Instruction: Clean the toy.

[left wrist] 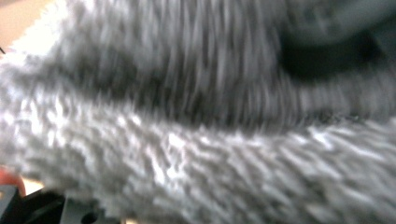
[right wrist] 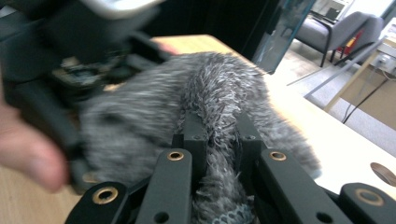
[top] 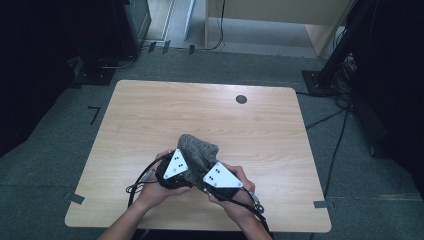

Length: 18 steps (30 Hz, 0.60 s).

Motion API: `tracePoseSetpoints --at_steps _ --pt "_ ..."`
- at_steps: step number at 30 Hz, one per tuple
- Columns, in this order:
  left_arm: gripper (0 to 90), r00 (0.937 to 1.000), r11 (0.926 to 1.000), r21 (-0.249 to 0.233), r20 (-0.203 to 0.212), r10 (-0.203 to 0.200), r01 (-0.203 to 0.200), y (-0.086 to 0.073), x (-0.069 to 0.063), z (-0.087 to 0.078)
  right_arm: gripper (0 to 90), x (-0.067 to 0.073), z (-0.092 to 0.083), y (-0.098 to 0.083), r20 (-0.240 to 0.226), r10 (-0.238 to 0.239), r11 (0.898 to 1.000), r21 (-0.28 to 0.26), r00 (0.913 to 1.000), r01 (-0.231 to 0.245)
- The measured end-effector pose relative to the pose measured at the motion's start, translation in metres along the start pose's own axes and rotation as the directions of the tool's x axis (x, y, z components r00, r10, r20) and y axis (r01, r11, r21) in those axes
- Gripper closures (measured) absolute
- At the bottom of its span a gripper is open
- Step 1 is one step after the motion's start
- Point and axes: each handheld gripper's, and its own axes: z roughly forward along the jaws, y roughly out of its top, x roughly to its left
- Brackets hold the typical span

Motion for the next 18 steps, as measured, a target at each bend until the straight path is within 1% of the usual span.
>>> tracePoseSetpoints --at_steps 1,2,3,4,5,6,7,8,9,11,12,14,15,16,18 --pt "34.2 1.0 1.0 -0.004 0.002 -0.001 0.001 0.0 0.0 -0.001 81.0 -0.002 -0.002 0.001 0.007 0.019 1.0 -0.006 0.9998 -0.018" --pt "34.2 1.0 1.0 -0.007 0.002 -0.001 0.001 0.0 0.0 -0.002 81.1 -0.003 -0.002 0.002 0.008 0.026 1.0 -0.01 0.9996 -0.026" --pt "34.2 1.0 1.0 -0.005 -0.001 0.0 0.0 0.0 0.0 -0.001 81.1 0.0 -0.002 0.003 0.013 0.021 1.0 -0.008 0.9997 -0.021" --pt "34.2 1.0 1.0 -0.001 -0.003 0.004 -0.004 0.0 -0.001 -0.001 81.0 0.003 -0.001 0.003 0.014 0.0 1.0 -0.007 0.9999 0.0" --pt "34.2 1.0 1.0 -0.001 -0.001 0.003 -0.003 0.0 -0.002 0.0 81.0 0.009 0.001 0.003 0.001 -0.024 1.0 -0.002 0.9997 0.024" --pt "34.2 1.0 1.0 0.0 -0.002 0.003 -0.003 0.0 -0.002 0.0 81.0 0.012 0.003 0.003 -0.008 -0.036 0.999 0.002 0.9993 0.036" --pt "34.2 1.0 1.0 0.003 -0.005 0.003 -0.003 -0.001 -0.002 0.0 81.0 0.016 0.004 0.003 -0.011 -0.057 0.998 0.003 0.9983 0.057" --pt "34.2 1.0 1.0 0.003 -0.005 0.001 -0.001 -0.001 -0.002 0.0 80.9 0.017 0.005 0.002 -0.004 -0.081 0.997 0.007 0.9967 0.081" --pt "34.2 1.0 1.0 -0.001 -0.004 -0.004 0.004 -0.001 -0.003 0.001 80.9 0.016 0.005 0.002 -0.006 -0.089 0.996 0.008 0.996 0.089" --pt "34.3 1.0 1.0 0.005 -0.008 -0.002 0.002 0.001 -0.003 0.001 80.9 0.007 0.002 0.003 0.007 -0.055 0.998 0.006 0.9985 0.055" --pt "34.3 1.0 1.0 0.006 -0.007 -0.002 0.002 0.002 -0.004 0.002 80.9 0.001 0.0 0.003 0.016 -0.025 1.0 0.004 0.9996 0.025" --pt "34.4 1.0 1.0 0.008 -0.009 0.0 0.0 0.003 -0.005 0.003 81.0 -0.008 -0.002 0.003 0.007 0.029 1.0 -0.002 0.9995 -0.029" --pt "34.4 0.9999 0.9999 0.012 -0.013 0.002 -0.002 0.003 -0.006 0.004 81.0 -0.008 -0.002 0.004 0.004 0.036 0.999 0.004 0.9994 -0.036" --pt "34.4 0.9999 0.9998 0.019 -0.011 0.004 -0.004 0.003 -0.006 0.005 81.0 -0.007 -0.001 0.003 -0.006 0.022 1.0 0.011 0.9997 -0.022" --pt "34.4 1.0 0.9995 0.031 -0.01 0.002 -0.002 0.002 -0.007 0.006 80.9 -0.001 0.002 0.002 -0.023 -0.028 0.999 0.025 0.9993 0.029"
